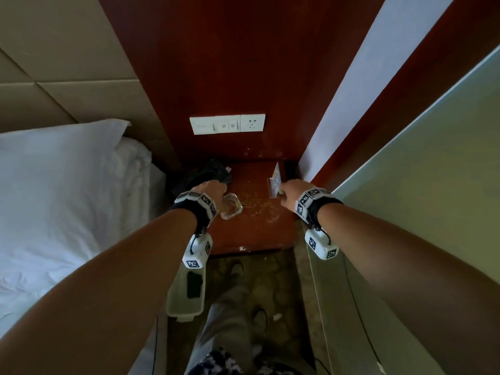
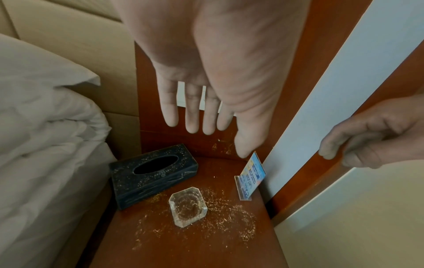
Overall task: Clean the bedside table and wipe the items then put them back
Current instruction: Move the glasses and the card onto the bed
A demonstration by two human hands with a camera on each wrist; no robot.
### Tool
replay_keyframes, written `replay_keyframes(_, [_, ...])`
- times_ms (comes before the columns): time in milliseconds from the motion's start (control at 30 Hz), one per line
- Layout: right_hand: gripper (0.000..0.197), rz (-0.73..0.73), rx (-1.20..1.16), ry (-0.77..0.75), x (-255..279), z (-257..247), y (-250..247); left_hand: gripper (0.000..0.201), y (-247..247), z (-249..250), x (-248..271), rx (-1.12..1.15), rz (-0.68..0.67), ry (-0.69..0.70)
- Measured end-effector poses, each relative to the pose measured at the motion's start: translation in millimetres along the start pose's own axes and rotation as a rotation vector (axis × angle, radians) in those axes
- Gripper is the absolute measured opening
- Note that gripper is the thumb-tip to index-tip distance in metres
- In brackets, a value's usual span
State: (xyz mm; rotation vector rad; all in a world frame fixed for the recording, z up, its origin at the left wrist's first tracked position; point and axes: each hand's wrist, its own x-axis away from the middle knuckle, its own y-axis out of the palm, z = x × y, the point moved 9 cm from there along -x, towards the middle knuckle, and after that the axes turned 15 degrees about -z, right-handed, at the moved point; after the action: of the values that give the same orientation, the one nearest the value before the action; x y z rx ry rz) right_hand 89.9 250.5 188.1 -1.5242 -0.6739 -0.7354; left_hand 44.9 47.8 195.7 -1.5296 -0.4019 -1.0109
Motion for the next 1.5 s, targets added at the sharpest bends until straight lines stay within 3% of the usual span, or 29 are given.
replay_keyframes(300, [0.035, -0.034, -0.083, 0.114, -99, 40, -13, 0.054, 5, -7, -132, 0.032, -0.131, 0.01])
replay_keyframes(500, [0.028, -0.036, -0.192, 0.235, -154, 59, 3, 0.057, 37, -19, -193, 0.074, -0.188, -0.019])
replay_keyframes(733, [0.036, 0.049, -0.259, 0.303, -203, 78, 26, 0.074, 87, -21, -250, 0.099, -0.238, -0.041])
replay_keyframes(1033, [0.032, 0.137, -0.253, 0.252, -238, 80, 40, 0.096, 125, -21, -304, 0.132, -0.247, -0.156])
replay_keyframes(1167, [0.031, 0.159, -0.284, 0.26, -245, 83, 47, 0.097, 145, -26, -318, 0.165, -0.232, -0.199])
replay_keyframes(1433, [0.029, 0.225, -0.284, 0.25, -245, 84, 44, 0.085, 153, -28, -332, 0.122, -0.075, -0.212])
replay_keyframes(1500, [0.027, 0.209, -0.277, 0.256, -249, 84, 45, 0.092, 155, -27, -336, 0.112, -0.078, -0.199])
